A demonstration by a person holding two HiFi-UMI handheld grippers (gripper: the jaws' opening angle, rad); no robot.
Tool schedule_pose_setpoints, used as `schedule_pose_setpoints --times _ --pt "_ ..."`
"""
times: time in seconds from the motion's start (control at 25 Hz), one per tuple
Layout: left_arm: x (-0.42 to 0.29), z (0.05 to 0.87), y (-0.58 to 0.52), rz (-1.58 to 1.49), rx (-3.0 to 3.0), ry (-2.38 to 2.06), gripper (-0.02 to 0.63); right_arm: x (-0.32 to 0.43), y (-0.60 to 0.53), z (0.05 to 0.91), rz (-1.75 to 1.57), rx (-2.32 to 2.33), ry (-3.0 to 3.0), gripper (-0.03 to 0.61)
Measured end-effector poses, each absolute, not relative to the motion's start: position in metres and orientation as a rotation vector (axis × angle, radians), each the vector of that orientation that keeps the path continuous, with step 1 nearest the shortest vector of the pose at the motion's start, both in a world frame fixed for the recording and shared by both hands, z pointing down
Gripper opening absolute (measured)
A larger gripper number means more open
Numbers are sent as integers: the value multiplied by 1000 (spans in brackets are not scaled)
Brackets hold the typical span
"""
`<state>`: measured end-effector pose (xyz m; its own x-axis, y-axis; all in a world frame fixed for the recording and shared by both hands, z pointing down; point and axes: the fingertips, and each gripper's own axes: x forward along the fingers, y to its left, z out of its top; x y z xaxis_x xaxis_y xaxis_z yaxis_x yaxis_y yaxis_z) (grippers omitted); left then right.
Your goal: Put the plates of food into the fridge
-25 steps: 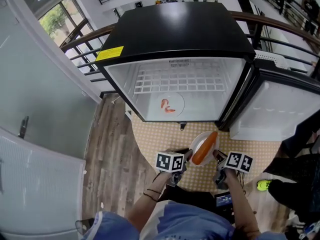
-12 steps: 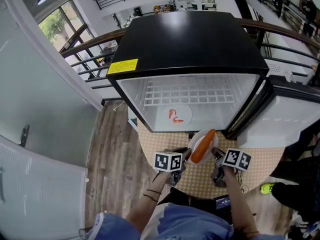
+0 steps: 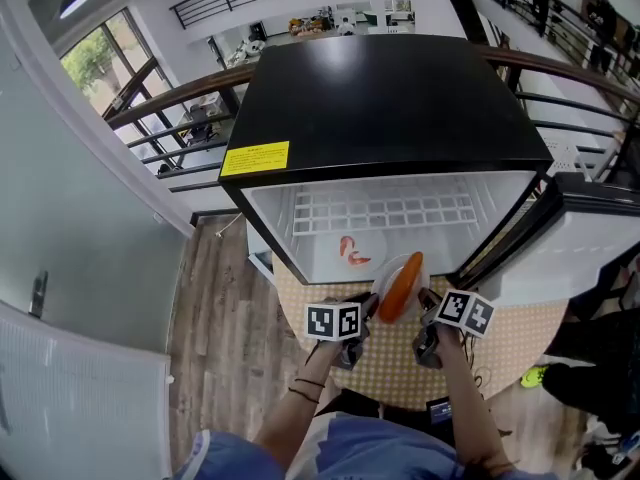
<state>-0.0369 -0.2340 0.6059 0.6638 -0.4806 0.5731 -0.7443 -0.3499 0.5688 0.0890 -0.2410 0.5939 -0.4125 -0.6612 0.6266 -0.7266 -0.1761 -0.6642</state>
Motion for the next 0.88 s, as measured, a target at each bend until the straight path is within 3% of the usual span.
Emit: schedule_pose_setpoints --times 0.48,0.88 --pt "-37 606 -268 293 1973 -940 55 96 -286 611 1663 1886 -1848 40" --pt "-28 602 -288 259 1984 -924 55 103 -312 611 1464 1966 -1841 40"
